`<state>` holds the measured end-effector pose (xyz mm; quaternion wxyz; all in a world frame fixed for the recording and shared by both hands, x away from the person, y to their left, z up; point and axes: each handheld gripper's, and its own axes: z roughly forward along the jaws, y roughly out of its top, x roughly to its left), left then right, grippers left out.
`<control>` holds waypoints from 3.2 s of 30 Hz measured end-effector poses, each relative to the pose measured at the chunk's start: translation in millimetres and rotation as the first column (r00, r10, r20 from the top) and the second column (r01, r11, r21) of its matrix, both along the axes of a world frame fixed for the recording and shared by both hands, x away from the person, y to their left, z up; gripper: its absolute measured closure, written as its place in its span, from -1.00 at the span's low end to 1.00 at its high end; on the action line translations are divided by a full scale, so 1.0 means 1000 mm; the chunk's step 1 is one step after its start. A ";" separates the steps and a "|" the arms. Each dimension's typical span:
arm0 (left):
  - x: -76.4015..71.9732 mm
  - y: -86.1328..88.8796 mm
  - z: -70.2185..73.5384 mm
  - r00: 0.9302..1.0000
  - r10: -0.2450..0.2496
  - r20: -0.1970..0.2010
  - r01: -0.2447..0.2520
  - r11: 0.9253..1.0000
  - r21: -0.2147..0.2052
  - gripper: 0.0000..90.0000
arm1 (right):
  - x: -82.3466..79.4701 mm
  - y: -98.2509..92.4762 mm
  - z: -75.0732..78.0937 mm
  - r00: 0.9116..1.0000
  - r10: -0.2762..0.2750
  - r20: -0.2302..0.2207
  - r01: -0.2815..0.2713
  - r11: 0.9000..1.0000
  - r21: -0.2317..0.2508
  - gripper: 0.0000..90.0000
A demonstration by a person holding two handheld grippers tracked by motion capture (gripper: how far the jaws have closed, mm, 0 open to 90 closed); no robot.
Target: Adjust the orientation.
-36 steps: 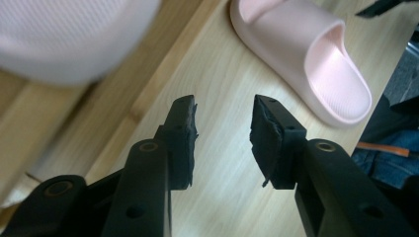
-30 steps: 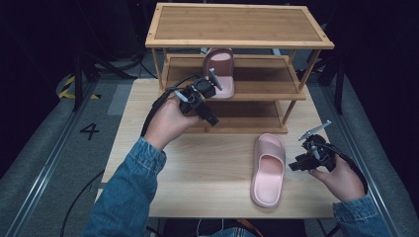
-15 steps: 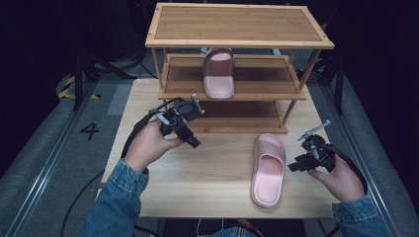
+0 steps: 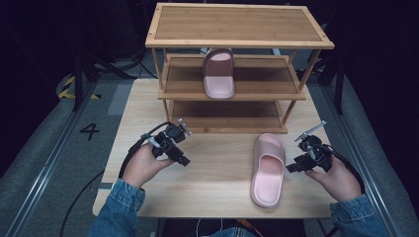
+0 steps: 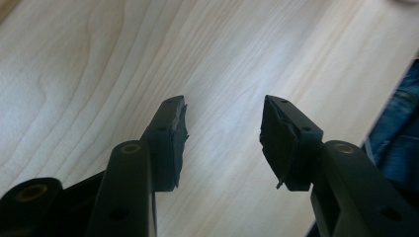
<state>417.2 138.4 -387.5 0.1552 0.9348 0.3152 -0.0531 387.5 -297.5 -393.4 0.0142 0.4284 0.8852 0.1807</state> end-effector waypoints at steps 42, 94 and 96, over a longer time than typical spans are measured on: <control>0.003 0.000 -0.034 0.997 0.006 -0.079 -0.004 1.000 0.027 0.19 | 0.018 0.000 -0.020 0.995 -0.089 0.051 0.092 0.993 -0.068 0.10; 0.007 0.000 -0.036 0.997 0.025 -0.068 -0.022 0.998 0.050 0.08 | 0.000 0.055 -0.018 0.996 0.080 0.048 -0.076 0.993 -0.087 0.85; 0.008 0.002 -0.036 0.998 0.030 -0.063 -0.027 0.999 0.047 0.08 | 0.000 0.054 -0.015 0.996 0.078 0.050 -0.073 0.993 -0.089 0.86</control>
